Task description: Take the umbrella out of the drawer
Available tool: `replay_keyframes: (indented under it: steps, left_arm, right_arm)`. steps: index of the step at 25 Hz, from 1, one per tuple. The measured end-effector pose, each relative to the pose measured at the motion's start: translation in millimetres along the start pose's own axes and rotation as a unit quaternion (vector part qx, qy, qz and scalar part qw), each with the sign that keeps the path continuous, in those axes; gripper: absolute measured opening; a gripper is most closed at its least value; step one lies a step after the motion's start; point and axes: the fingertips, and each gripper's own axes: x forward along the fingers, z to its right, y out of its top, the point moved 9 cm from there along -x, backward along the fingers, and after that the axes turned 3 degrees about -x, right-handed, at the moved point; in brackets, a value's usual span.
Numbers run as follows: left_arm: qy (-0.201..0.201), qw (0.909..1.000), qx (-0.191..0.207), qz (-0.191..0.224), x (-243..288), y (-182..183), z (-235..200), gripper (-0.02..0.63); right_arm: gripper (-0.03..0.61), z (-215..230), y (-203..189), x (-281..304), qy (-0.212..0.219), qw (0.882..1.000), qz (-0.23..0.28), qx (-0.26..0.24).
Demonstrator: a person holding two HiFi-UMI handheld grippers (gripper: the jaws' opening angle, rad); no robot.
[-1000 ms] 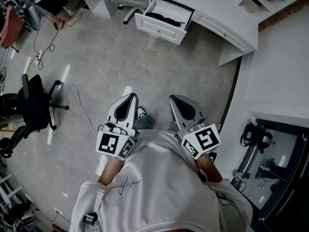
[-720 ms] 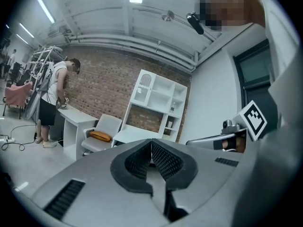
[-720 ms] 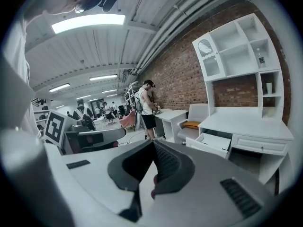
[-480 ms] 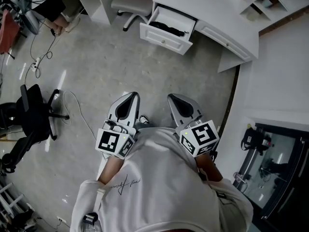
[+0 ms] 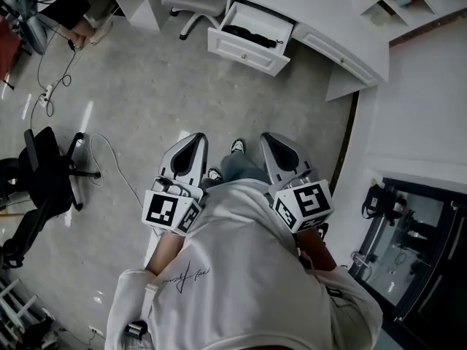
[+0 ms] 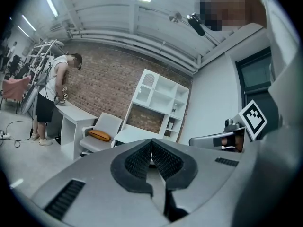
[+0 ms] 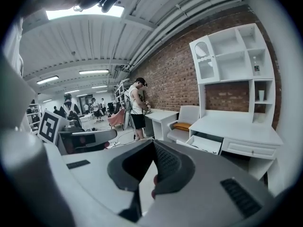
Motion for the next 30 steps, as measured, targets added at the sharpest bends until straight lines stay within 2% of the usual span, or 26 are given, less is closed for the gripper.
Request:
replay_keyframes:
  steps: [7, 14, 18, 30]
  left_arm:
    - [0.002, 1.0000, -0.007, -0.003, 16, 2, -4, 0.016]
    - [-0.033, 0.9994, 0.003, 0.003, 59, 18, -18, 0.017]
    - [-0.037, 0.9993, 0.003, -0.008, 99, 26, -29, 0.017]
    - [-0.037, 0.9988, 0.016, -0.026, 237, 61, -63, 0.016]
  right_arm:
    - [0.024, 14, -3, 10, -0.038, 0.999, 0.012, -0.033]
    - [0.023, 43, 10, 46, -0.023, 0.999, 0.042, -0.020]
    - [0.023, 70, 19, 71, -0.004, 1.000, 0.030, 0.002]
    - [0.025, 184, 48, 152, -0.020, 0.999, 0.010, 0.043]
